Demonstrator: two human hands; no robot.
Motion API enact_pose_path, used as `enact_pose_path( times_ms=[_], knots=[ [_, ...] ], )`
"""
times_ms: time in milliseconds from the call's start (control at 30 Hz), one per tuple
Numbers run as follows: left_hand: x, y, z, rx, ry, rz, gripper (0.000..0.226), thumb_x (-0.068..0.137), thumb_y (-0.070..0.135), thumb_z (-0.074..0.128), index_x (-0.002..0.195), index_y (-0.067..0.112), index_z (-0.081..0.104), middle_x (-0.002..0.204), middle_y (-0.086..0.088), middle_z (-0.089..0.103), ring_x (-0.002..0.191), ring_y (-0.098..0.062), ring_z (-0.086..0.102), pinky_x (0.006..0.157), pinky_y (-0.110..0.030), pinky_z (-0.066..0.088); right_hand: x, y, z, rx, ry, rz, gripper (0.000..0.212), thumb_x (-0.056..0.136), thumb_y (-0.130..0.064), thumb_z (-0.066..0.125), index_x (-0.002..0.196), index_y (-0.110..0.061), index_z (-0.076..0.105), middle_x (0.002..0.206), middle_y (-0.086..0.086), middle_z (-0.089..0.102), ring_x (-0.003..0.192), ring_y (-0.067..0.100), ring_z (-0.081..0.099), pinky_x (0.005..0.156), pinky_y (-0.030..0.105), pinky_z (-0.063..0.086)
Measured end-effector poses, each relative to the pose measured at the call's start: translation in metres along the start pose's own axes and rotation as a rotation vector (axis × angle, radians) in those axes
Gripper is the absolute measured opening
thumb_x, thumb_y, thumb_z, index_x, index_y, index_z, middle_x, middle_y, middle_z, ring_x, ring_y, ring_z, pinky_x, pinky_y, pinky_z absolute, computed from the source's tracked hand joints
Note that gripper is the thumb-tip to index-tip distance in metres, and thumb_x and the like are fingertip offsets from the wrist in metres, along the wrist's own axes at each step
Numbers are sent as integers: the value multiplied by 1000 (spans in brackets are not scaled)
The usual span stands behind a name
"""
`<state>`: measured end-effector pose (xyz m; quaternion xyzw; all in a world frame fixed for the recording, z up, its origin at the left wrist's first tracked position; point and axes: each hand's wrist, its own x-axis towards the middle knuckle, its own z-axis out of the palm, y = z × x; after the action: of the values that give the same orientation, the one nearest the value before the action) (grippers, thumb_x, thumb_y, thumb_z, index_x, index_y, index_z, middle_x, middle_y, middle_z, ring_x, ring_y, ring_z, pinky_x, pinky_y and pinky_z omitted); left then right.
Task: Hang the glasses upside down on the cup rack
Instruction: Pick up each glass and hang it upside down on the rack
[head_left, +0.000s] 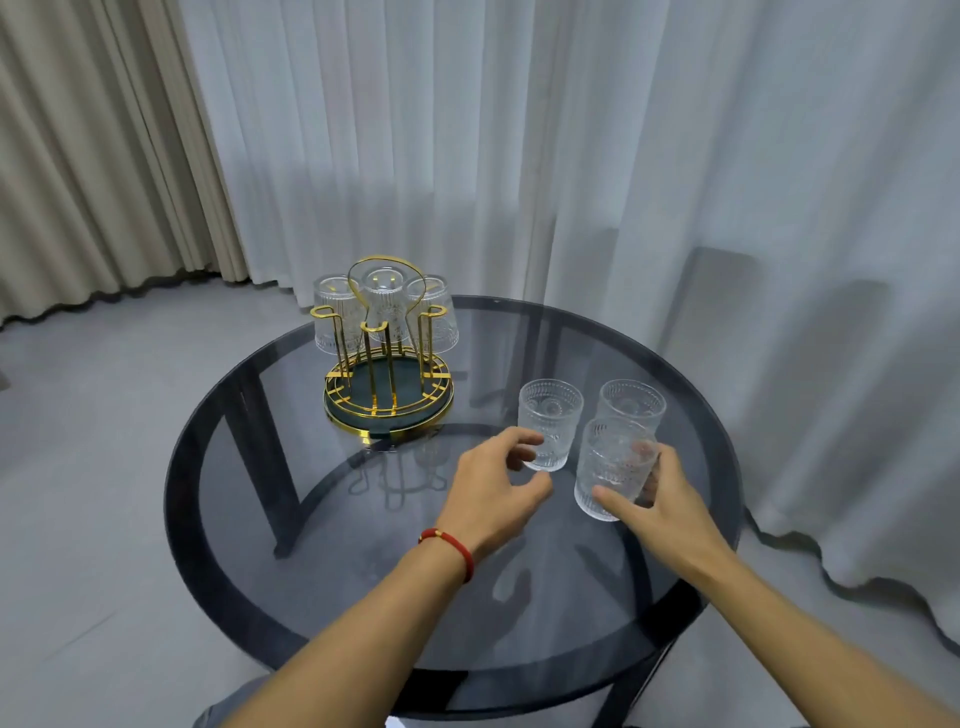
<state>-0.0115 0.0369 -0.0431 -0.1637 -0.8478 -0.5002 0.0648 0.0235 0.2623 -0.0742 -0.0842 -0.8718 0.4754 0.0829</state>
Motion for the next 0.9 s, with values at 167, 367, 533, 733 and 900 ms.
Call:
enact_pose_path(
  times_ms=[167,367,533,733,900],
  knots=[
    [-2,2,1,-123,-135,-99,54,80,46,76,129,33,58,113,11,63,95,-2,64,82,-23,56,-3,-6,-6,-115,43,-137,71,68,-54,86,123,-40,43,118,-18,66,101,6,68,88,34,58],
    [-8,11,-6,-447,-336,-231,72,71,52,82,133,36,50,118,-3,58,102,-17,66,66,-35,63,-14,-31,14,-248,-80,-532,82,64,-53,84,133,-42,42,125,-19,50,114,-2,55,86,18,49],
    [-2,8,-33,-444,-55,-249,44,67,40,78,106,31,61,107,-8,66,98,-23,66,69,-43,63,-8,-58,45,-124,-76,-553,82,70,-49,87,141,-42,48,128,-10,53,121,3,55,96,15,45],
    [5,-13,-69,-656,31,-260,40,69,24,71,106,15,58,113,-25,61,91,-32,65,66,-47,58,0,-94,79,528,-369,-14,47,95,-65,53,132,-37,58,128,11,68,104,29,74,82,46,63],
    [14,-50,-91,-519,91,-242,33,89,46,51,110,23,59,115,-10,62,103,-26,63,84,-49,57,10,-117,95,508,-249,-81,29,98,-37,66,126,-32,63,123,16,68,106,25,72,84,43,63]
  ],
)
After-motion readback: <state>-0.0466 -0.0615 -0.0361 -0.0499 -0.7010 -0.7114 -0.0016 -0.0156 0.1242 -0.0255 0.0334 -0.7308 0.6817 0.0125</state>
